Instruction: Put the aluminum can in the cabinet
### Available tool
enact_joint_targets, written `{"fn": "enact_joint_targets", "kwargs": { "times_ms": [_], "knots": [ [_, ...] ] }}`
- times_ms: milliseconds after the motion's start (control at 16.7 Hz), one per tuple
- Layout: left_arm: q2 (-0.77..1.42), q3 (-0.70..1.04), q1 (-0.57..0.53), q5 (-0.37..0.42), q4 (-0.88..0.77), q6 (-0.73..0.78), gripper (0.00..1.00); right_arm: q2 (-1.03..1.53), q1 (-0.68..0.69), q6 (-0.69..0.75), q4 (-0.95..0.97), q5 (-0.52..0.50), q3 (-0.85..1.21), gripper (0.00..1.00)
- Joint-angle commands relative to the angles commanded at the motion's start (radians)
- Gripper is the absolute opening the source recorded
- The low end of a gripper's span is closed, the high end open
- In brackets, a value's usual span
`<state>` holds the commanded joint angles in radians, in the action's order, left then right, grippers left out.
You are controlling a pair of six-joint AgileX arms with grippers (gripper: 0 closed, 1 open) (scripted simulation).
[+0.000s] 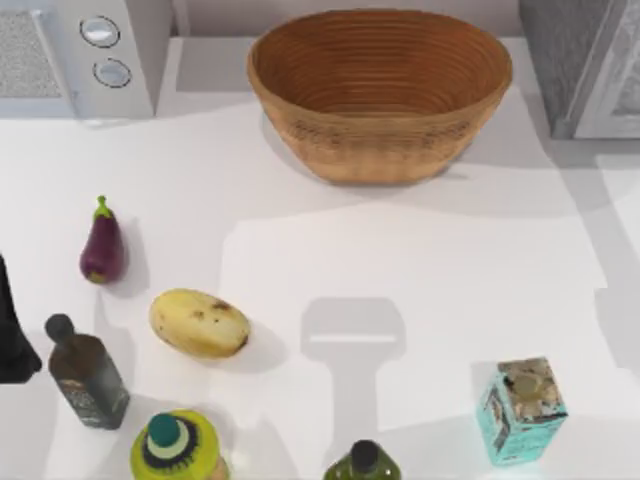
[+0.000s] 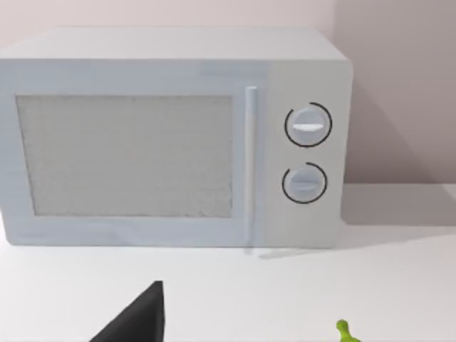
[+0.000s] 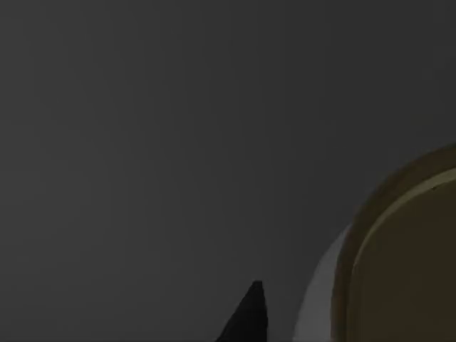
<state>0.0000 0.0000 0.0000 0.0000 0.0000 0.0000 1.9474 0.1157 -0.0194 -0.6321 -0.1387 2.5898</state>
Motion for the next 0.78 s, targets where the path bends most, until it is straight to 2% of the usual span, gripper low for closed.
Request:
{"fn": "enact_joint_targets", "kwargs": {
  "times_ms": [240,540,780],
  "knots": [
    [0.000,0.000,0.000,0.000,0.000,0.000,1.00,0.127,-0.016,0.000,-0.044,0.014,0.161,0.00],
    [0.000,0.000,0.000,0.000,0.000,0.000,1.00,0.142,-0.018,0.001,-0.049,0.016,0.177,0.00],
    [0.000,0.000,0.000,0.000,0.000,0.000,1.00,0.142,-0.018,0.001,-0.049,0.016,0.177,0.30]
  ]
}}
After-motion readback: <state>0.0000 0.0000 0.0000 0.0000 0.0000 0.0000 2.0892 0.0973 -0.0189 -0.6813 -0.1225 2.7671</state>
